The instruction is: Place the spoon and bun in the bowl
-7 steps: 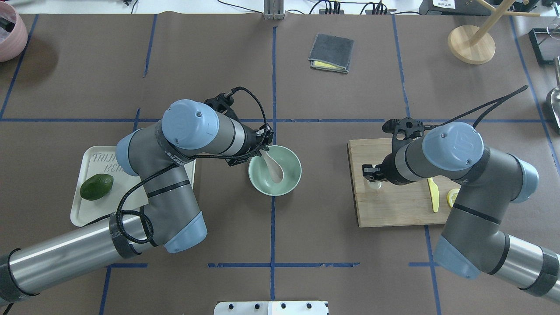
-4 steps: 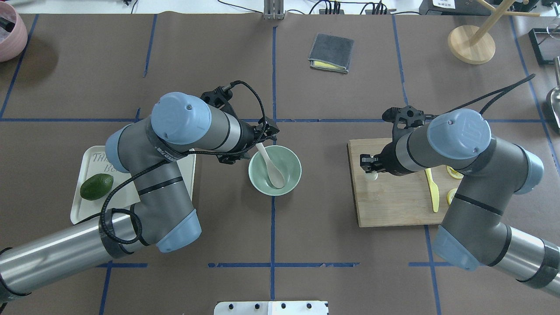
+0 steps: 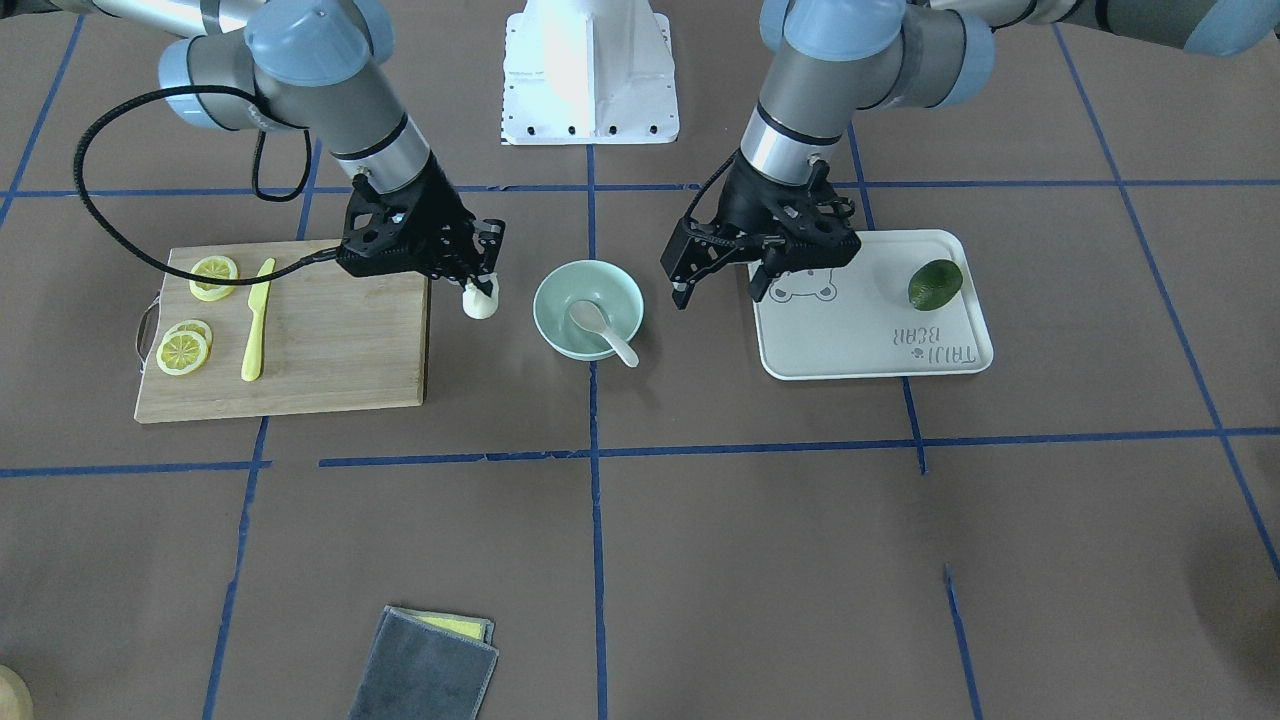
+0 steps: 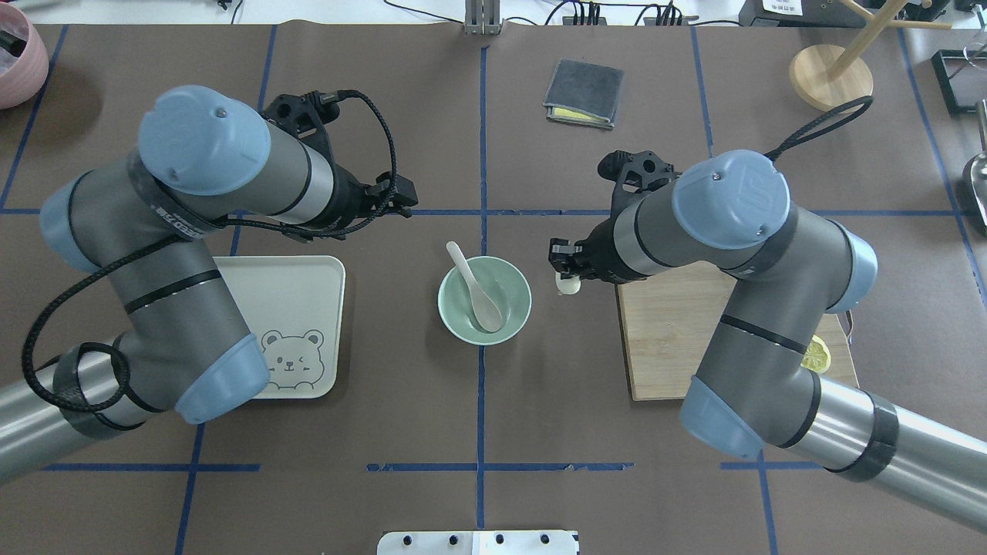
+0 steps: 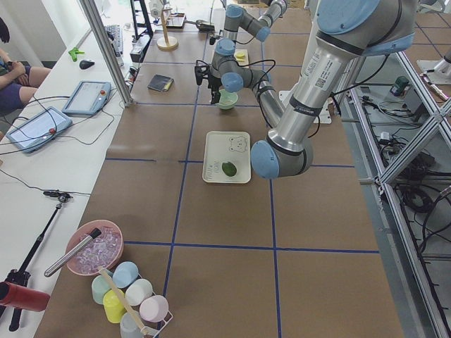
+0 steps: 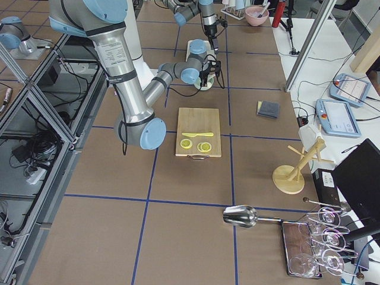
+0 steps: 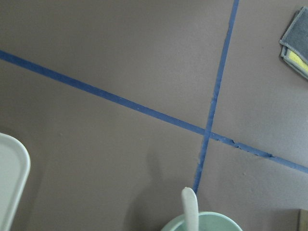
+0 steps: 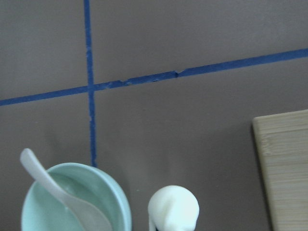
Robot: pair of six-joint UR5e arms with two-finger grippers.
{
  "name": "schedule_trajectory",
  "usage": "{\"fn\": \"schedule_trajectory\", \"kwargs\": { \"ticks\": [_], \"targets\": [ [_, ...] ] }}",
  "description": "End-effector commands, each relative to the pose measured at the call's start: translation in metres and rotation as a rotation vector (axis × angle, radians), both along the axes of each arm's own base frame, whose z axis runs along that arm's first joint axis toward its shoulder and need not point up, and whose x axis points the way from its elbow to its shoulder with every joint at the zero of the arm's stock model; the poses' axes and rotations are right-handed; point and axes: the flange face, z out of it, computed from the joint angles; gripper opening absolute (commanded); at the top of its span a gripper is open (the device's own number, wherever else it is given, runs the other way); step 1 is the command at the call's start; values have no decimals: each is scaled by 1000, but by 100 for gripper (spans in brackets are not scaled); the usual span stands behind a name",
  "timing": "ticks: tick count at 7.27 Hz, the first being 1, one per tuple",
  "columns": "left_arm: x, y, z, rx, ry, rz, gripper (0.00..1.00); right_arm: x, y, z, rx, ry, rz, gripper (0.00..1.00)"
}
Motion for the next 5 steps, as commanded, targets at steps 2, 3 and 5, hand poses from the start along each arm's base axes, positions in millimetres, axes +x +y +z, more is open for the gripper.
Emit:
{"fn": "schedule_trajectory", "kwargs": {
  "ticks": [2, 3, 5],
  "targets": [
    [-74, -33, 49, 107, -155, 16, 100, -84, 21, -44, -7, 0, 21, 0],
    [-97, -38, 67, 153, -204, 40, 100, -89, 23, -42, -9, 6, 16, 25],
    [-130, -50, 99, 223, -291, 88, 100, -89, 23, -43, -8, 4, 16, 100]
  ]
}}
